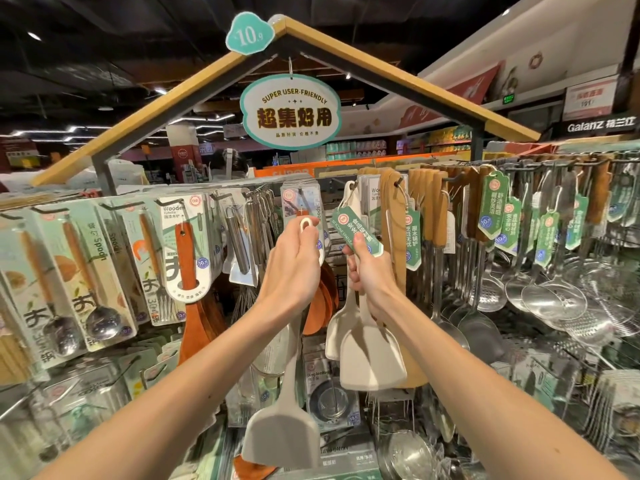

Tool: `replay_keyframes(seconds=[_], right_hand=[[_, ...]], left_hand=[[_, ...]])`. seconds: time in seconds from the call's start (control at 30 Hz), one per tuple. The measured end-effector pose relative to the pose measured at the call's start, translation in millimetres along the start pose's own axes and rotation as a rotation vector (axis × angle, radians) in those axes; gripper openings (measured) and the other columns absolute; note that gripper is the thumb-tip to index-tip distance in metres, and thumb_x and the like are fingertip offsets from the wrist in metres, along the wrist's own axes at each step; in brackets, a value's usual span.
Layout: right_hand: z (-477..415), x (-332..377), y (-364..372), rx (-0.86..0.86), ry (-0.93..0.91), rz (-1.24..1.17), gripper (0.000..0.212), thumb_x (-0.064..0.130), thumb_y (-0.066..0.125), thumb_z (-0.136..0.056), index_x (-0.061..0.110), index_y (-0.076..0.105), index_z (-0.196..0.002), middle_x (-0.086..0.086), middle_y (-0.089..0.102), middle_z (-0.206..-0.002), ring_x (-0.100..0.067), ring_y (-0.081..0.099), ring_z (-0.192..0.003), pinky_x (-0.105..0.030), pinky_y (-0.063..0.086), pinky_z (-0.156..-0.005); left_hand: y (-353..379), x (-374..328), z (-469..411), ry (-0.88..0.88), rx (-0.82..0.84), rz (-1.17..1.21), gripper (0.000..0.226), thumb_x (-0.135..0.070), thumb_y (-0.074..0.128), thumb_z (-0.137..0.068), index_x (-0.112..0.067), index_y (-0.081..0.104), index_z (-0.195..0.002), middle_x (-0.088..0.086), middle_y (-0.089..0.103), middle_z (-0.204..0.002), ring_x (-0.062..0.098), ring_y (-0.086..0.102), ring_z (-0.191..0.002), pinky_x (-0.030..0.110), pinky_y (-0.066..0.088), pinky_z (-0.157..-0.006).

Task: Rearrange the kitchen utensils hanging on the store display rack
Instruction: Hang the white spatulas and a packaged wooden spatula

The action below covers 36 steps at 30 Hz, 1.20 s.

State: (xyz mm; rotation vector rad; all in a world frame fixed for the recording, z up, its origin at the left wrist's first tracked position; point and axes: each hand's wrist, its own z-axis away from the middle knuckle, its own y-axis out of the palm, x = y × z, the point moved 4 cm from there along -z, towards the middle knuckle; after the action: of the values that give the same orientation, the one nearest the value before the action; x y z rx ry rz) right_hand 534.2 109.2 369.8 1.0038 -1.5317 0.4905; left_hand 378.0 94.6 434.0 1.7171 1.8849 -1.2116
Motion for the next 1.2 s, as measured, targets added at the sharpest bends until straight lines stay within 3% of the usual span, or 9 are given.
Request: replay_keyframes(seconds=[0.27, 0.37, 0.57, 0.63, 0.73, 0.83, 0.93, 1.07, 1.2], right_hand=[[-18, -6, 4, 0.002, -0.012, 0.064, 0.041, 0.043, 0.046, -0.102, 0.01, 0.067, -0.091, -0.001, 0.054, -0.07, -0.013, 0.052, -0.064, -0.028, 0.052, -0.063], [-25, -10, 5, 0.014, 0.023, 0.112, 0.048, 0.048, 0.044, -0.101, 0.007, 0.069, -0.109, 0.0, 0.058, -0.075, -0.013, 0.058, -0.073, -0.032, 0.056, -0.078], [-45, -29, -6, -0.021, 0.088, 0.215, 0.121, 0.091, 0.044, -0.057, 0.008, 0.045, -0.144, 0.001, 0.074, -0.109, -0.024, 0.062, -0.118, -0.05, 0.042, -0.108], [-30, -18, -3, -0.046, 0.077, 0.246, 0.104, 0.086, 0.048, -0.069, 0.011, 0.05, -0.141, -0.005, 0.066, -0.128, -0.027, 0.058, -0.123, -0.043, 0.042, -0.108], [-18, -13, -7, -0.114, 0.035, 0.369, 0.064, 0.054, 0.055, -0.094, 0.007, 0.05, -0.138, -0.008, 0.057, -0.134, -0.028, 0.055, -0.123, -0.033, 0.041, -0.094], [2, -20, -16, -0.08, 0.09, 0.494, 0.067, 0.047, 0.061, -0.094, 0.009, 0.036, -0.143, -0.01, 0.054, -0.138, -0.027, 0.055, -0.12, -0.033, 0.042, -0.089], [40, -23, -28, -0.039, 0.031, 0.581, 0.072, 0.045, 0.063, -0.092, 0.014, 0.028, -0.148, -0.007, 0.048, -0.142, -0.024, 0.051, -0.124, -0.04, 0.043, -0.102], [102, -26, -30, 0.104, -0.069, 0.51, 0.052, 0.053, 0.057, -0.093, 0.026, 0.038, -0.133, 0.004, 0.057, -0.125, -0.007, 0.058, -0.102, -0.016, 0.048, -0.08], [135, -36, -7, 0.38, -0.019, 0.314, 0.05, 0.057, 0.053, -0.09, 0.032, 0.042, -0.131, 0.008, 0.071, -0.107, -0.01, 0.068, -0.103, -0.038, 0.051, -0.096]], left_hand=[[-6, 5, 9, -0.03, 0.014, -0.041, 0.029, -0.029, 0.028, -0.106, -0.026, 0.052, -0.122, -0.012, 0.054, -0.092, 0.004, 0.052, -0.086, 0.031, 0.041, -0.077], [-5, 4, 11, -0.034, 0.008, -0.028, 0.027, -0.029, 0.028, -0.106, -0.026, 0.053, -0.115, -0.008, 0.055, -0.089, 0.007, 0.052, -0.082, 0.032, 0.041, -0.076], [-4, 4, 12, -0.029, 0.013, 0.009, 0.03, -0.028, 0.03, -0.106, -0.02, 0.056, -0.118, -0.006, 0.055, -0.086, 0.012, 0.051, -0.078, 0.037, 0.043, -0.076], [-3, 5, 13, -0.023, 0.027, 0.011, 0.032, -0.029, 0.031, -0.106, -0.02, 0.055, -0.126, -0.007, 0.055, -0.088, 0.012, 0.053, -0.081, 0.038, 0.044, -0.08], [-2, 5, 14, -0.007, 0.057, 0.012, 0.037, -0.032, 0.034, -0.105, -0.021, 0.054, -0.134, -0.005, 0.056, -0.092, 0.012, 0.054, -0.082, 0.041, 0.046, -0.084], [-4, 4, 17, 0.002, 0.088, 0.026, 0.035, -0.034, 0.036, -0.105, -0.023, 0.055, -0.133, -0.008, 0.058, -0.091, 0.01, 0.054, -0.08, 0.038, 0.045, -0.082], [-12, 6, 20, -0.023, 0.106, 0.058, 0.032, -0.032, 0.041, -0.106, -0.025, 0.056, -0.133, -0.01, 0.063, -0.103, 0.008, 0.06, -0.095, 0.032, 0.049, -0.089], [-10, 19, 24, -0.121, 0.11, 0.219, 0.025, -0.028, 0.048, -0.105, -0.025, 0.063, -0.124, -0.009, 0.065, -0.104, 0.011, 0.061, -0.099, 0.034, 0.049, -0.099], [12, 17, 24, -0.181, 0.082, 0.366, 0.017, -0.03, 0.051, -0.103, -0.027, 0.068, -0.104, -0.002, 0.062, -0.086, 0.014, 0.057, -0.085, 0.031, 0.05, -0.082]])
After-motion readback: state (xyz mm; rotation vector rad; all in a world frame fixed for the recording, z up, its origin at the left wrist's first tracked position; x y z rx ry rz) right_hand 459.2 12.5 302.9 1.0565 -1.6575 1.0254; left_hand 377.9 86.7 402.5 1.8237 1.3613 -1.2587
